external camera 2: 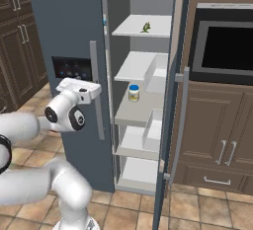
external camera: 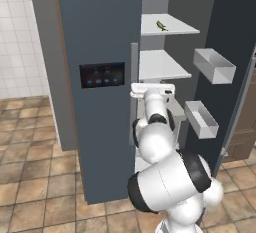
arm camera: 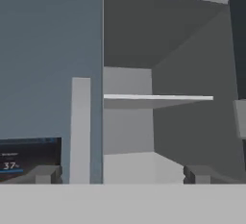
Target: Pick up the frozen fish from the freezer, place it on any shelf in the fridge, and close the fridge and freezer doors when done.
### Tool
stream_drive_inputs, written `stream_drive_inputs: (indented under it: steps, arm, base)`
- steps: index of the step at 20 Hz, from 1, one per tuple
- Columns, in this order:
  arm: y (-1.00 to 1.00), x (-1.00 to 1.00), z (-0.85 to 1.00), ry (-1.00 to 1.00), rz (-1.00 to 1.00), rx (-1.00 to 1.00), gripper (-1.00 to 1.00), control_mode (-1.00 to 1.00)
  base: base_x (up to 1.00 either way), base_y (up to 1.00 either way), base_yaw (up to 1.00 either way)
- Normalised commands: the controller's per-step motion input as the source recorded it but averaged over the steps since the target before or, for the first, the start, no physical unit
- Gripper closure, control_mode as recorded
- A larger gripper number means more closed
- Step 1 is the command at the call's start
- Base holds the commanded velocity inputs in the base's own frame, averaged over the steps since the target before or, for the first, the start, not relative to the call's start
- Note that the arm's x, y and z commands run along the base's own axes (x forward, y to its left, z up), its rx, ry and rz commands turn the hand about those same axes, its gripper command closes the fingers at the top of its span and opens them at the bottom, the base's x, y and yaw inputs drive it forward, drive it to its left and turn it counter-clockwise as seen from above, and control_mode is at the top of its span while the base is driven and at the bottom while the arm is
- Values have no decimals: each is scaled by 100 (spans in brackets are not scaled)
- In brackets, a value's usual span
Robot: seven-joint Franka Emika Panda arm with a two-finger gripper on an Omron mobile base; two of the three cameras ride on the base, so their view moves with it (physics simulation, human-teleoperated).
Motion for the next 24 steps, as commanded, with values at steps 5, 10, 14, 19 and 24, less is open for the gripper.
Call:
stream_drive_inputs:
  steps: [5,10,14,19,24]
  arm:
    - [-20,-100,70,4,0,0,-100,-100]
    - [-16,-100,81,16,0,0,-100,-100]
    - [-9,-100,79,26,0,0,-100,-100]
    - [0,-100,66,36,0,-2,-100,-100]
    - [0,-92,51,41,0,-3,-100,-100]
  base:
    - [0,0,0]
    - [0,0,0]
    - [0,0,0]
    - [0,0,0]
    - [0,0,0]
